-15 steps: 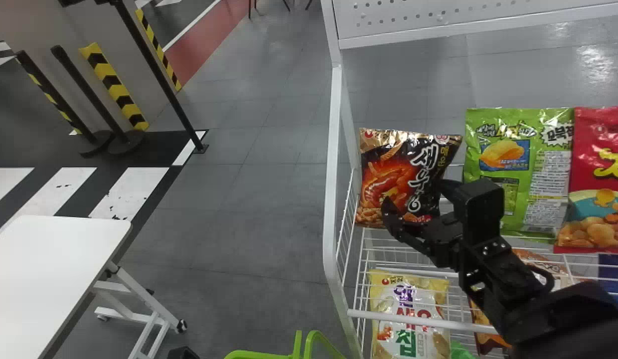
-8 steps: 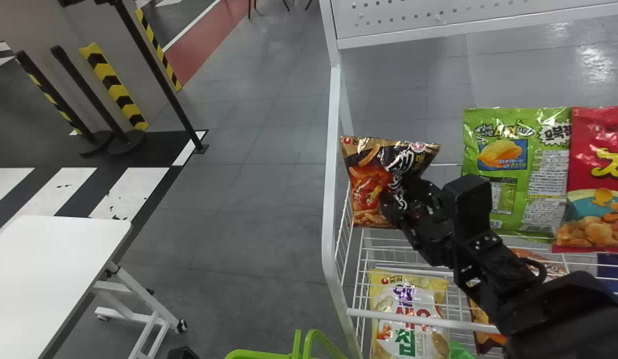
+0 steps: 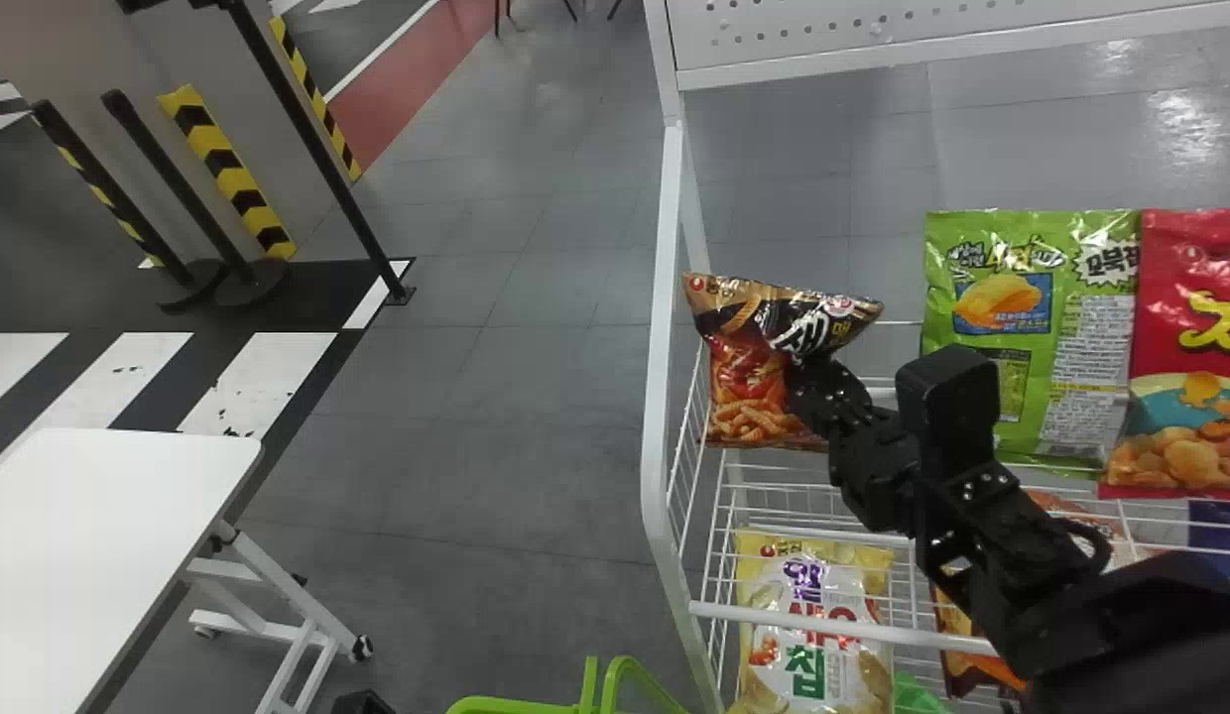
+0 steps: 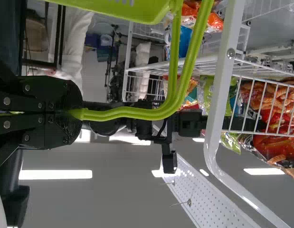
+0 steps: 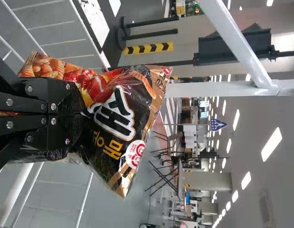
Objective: Hold basket handle with left hand then pick spicy shrimp crackers with right hand and place into basket
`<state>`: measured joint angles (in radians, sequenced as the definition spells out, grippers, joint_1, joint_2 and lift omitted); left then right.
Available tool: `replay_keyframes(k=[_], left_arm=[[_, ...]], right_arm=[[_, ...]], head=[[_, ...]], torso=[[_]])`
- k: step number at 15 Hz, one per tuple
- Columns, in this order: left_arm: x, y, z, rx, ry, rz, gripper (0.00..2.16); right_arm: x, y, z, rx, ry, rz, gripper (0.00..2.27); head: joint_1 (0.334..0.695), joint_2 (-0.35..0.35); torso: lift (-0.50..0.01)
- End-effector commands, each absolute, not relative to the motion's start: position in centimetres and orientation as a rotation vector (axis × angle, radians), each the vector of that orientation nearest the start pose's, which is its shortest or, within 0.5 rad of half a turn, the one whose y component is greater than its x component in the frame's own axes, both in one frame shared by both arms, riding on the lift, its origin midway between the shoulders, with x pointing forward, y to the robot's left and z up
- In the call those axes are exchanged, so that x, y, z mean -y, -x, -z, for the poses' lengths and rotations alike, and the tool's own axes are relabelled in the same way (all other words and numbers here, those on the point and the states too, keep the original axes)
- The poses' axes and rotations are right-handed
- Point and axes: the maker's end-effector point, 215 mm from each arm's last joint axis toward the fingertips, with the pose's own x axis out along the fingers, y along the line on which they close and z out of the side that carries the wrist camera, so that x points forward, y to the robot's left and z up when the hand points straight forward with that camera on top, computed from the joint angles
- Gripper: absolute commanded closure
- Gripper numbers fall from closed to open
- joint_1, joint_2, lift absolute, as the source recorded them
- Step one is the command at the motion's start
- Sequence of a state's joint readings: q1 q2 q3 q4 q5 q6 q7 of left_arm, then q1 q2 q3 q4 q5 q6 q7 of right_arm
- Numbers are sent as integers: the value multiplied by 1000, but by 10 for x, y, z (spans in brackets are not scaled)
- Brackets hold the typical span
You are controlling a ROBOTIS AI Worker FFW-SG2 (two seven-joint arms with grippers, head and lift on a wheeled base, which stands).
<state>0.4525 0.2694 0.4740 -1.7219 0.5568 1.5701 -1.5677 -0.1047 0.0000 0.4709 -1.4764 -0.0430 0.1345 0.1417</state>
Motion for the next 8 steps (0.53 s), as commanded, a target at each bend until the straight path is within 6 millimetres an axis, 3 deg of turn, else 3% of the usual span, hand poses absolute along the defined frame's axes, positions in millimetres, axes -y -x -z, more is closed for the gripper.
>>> replay_keyframes(k=[1,4,8], left_arm=[[-230,-208,403,-889,1582,945,2148],[-230,-208,403,-889,1582,945,2148],[-230,-208,402,-884,1589,948,2148]], right_arm=[[-53,-539,376,-152,18,-582,2243],[-40,-522,370,-186,-1,-556,2243],[-28,-499,342,-172,-22,-532,2243]], head=[[695,350],[695,350],[695,350]], torso=[[-10],[-10],[-10]])
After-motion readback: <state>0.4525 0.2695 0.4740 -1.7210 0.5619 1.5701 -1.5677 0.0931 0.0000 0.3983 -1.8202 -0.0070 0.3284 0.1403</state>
